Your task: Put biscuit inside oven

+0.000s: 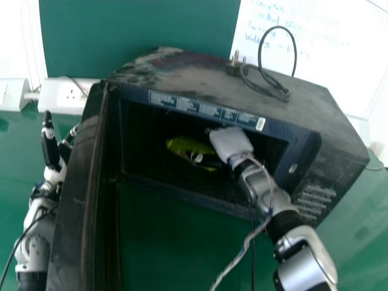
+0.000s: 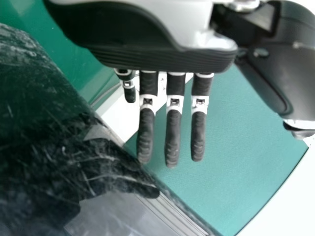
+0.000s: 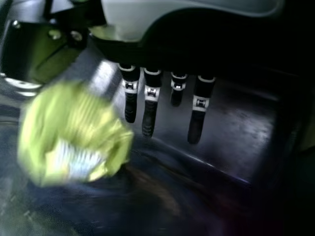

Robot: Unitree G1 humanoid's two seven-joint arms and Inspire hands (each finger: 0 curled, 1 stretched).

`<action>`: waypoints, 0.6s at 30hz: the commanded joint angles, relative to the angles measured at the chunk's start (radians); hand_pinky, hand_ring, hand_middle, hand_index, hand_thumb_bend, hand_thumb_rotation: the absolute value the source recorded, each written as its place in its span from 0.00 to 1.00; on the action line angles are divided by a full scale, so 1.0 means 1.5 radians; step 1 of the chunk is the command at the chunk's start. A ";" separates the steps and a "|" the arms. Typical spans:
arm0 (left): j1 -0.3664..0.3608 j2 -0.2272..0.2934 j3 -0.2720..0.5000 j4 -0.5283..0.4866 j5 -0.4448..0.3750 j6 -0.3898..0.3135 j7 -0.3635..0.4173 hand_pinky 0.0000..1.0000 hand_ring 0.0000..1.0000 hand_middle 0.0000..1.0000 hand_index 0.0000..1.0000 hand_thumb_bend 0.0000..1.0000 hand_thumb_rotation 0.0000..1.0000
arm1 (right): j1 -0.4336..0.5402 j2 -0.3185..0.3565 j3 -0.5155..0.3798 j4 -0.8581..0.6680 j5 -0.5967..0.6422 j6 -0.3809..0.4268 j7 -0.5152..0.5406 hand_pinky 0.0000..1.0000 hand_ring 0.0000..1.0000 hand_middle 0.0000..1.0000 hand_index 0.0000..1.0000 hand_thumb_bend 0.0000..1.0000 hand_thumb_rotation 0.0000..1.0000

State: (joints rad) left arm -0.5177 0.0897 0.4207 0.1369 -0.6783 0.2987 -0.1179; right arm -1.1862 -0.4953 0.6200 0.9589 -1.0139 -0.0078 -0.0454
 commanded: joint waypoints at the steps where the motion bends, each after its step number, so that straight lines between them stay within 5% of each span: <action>1: 0.010 0.003 -0.001 0.000 0.001 -0.002 -0.004 0.25 0.33 0.44 0.49 0.52 0.09 | 0.023 -0.019 -0.009 -0.052 0.010 0.027 0.067 0.75 0.82 0.85 0.89 0.98 0.92; 8: 0.011 0.000 -0.001 -0.005 0.001 0.001 0.003 0.25 0.33 0.44 0.49 0.52 0.09 | 0.054 -0.050 -0.042 -0.176 0.045 0.075 0.235 0.98 0.98 1.00 1.00 1.00 1.00; 18: 0.014 0.002 -0.001 -0.008 0.000 0.003 0.002 0.25 0.33 0.44 0.49 0.52 0.09 | 0.122 -0.105 -0.102 -0.344 0.089 0.112 0.398 0.97 1.00 1.00 1.00 1.00 1.00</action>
State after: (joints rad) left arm -0.5161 0.0887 0.4203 0.1333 -0.6783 0.3002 -0.1151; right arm -1.0445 -0.6007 0.5058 0.4855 -0.9015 0.1309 0.5167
